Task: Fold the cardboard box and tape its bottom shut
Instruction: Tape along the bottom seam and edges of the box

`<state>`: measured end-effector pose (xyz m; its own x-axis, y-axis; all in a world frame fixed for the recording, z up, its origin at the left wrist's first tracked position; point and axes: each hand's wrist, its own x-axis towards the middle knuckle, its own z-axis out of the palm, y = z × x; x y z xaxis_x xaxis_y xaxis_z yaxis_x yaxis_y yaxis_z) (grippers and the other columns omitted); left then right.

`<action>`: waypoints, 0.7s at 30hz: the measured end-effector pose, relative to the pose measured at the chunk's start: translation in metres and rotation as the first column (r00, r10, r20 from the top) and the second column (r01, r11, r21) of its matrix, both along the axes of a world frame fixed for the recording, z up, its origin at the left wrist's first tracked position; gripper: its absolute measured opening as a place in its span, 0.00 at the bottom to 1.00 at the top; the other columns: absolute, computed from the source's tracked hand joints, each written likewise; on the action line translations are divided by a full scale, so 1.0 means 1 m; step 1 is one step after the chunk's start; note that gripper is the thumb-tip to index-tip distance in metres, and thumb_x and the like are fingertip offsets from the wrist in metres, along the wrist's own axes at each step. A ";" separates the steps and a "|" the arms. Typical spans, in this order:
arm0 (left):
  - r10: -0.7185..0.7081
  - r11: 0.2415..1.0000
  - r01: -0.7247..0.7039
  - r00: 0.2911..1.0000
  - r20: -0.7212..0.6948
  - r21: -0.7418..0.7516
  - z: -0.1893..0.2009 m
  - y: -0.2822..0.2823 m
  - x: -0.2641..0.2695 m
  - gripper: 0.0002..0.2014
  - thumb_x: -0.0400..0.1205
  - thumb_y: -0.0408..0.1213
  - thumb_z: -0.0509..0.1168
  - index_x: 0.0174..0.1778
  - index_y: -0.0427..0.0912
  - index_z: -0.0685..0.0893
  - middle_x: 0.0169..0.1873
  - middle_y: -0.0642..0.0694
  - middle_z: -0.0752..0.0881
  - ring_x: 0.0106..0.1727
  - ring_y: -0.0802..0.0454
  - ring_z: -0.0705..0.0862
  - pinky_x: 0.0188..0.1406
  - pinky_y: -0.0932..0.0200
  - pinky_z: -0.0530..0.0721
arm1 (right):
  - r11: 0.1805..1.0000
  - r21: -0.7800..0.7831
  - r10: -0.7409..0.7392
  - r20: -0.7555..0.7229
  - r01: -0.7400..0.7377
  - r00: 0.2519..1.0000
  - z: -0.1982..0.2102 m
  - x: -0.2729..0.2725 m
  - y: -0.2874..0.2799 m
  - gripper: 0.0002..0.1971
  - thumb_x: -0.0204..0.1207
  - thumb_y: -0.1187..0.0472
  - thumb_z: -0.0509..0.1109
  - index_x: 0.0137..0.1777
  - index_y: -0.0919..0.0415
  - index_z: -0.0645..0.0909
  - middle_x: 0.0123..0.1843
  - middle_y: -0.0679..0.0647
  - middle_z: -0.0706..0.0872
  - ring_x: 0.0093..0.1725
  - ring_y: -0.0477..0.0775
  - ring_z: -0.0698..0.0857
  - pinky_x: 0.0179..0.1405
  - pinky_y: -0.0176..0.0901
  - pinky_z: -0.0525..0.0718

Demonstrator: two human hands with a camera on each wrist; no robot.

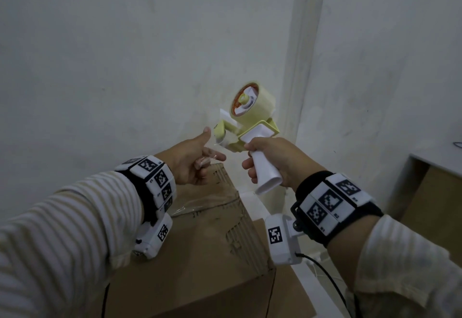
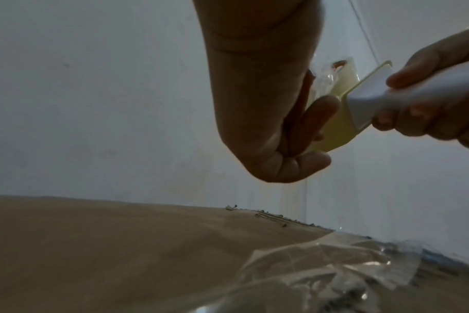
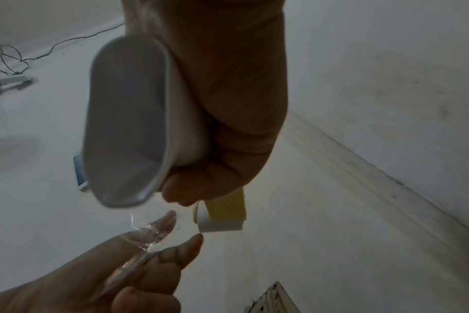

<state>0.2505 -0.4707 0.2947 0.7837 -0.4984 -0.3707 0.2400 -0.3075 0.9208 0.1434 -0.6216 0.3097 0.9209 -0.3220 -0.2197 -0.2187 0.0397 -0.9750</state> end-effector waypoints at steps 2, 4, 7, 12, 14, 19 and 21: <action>-0.050 0.999 0.050 0.999 0.003 -0.001 0.001 0.001 -0.002 0.30 0.81 0.64 0.52 0.48 0.39 0.84 0.09 0.52 0.63 0.18 0.55 0.65 0.32 0.60 0.74 | 1.000 -0.009 0.005 0.007 -0.005 1.000 -0.001 0.000 0.001 0.06 0.77 0.62 0.67 0.45 0.66 0.75 0.31 0.63 0.83 0.19 0.55 0.80 0.23 0.40 0.80; -0.092 0.995 0.092 0.996 -0.003 -0.024 0.000 0.003 -0.003 0.23 0.81 0.59 0.57 0.44 0.41 0.82 0.09 0.53 0.64 0.14 0.58 0.64 0.33 0.59 0.76 | 1.000 -0.012 0.011 0.011 -0.011 1.000 -0.001 0.000 0.002 0.06 0.77 0.63 0.67 0.45 0.66 0.76 0.31 0.63 0.83 0.19 0.55 0.80 0.22 0.40 0.81; -0.094 0.994 0.097 0.994 0.050 -0.058 0.000 0.002 -0.005 0.14 0.83 0.50 0.61 0.39 0.43 0.78 0.08 0.52 0.65 0.12 0.59 0.64 0.32 0.59 0.78 | 1.000 -0.009 0.013 0.012 -0.013 1.000 -0.001 -0.001 0.002 0.06 0.77 0.63 0.67 0.46 0.66 0.76 0.32 0.63 0.84 0.19 0.55 0.80 0.22 0.40 0.81; -0.022 0.998 0.026 0.997 0.079 -0.055 -0.001 0.002 -0.003 0.13 0.83 0.47 0.63 0.36 0.42 0.78 0.09 0.51 0.63 0.15 0.57 0.63 0.31 0.59 0.78 | 1.000 0.012 0.017 0.021 -0.018 1.000 -0.001 -0.001 0.000 0.05 0.77 0.63 0.67 0.44 0.65 0.77 0.32 0.63 0.84 0.19 0.55 0.80 0.22 0.39 0.81; -0.021 0.998 0.025 0.997 0.069 -0.059 -0.001 0.003 -0.003 0.14 0.83 0.45 0.62 0.34 0.42 0.76 0.10 0.51 0.64 0.20 0.55 0.65 0.32 0.58 0.78 | 0.999 0.021 0.024 0.035 -0.025 0.999 -0.002 -0.002 -0.001 0.06 0.77 0.63 0.67 0.44 0.66 0.77 0.32 0.63 0.84 0.19 0.54 0.80 0.22 0.39 0.81; -0.059 0.992 0.058 0.998 -0.006 -0.114 -0.002 0.004 -0.001 0.17 0.85 0.48 0.58 0.31 0.45 0.74 0.20 0.50 0.67 0.27 0.52 0.69 0.36 0.56 0.77 | 0.998 0.039 0.037 0.078 -0.040 0.996 -0.003 -0.002 -0.003 0.07 0.78 0.62 0.67 0.47 0.67 0.76 0.31 0.62 0.85 0.18 0.55 0.80 0.21 0.40 0.81; -0.053 0.993 0.050 0.998 -0.023 -0.108 -0.002 0.005 0.001 0.19 0.85 0.50 0.56 0.30 0.46 0.73 0.24 0.51 0.67 0.28 0.52 0.69 0.37 0.56 0.77 | 0.998 0.032 0.046 0.081 -0.048 0.996 -0.002 -0.002 -0.003 0.07 0.78 0.62 0.67 0.47 0.67 0.76 0.31 0.62 0.85 0.19 0.55 0.79 0.22 0.40 0.81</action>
<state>0.2511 -0.4656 0.2928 0.7467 -0.5759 -0.3327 0.2507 -0.2197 0.9428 0.1412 -0.6244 0.3073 0.9500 -0.2715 -0.1542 -0.1418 0.0646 -0.9878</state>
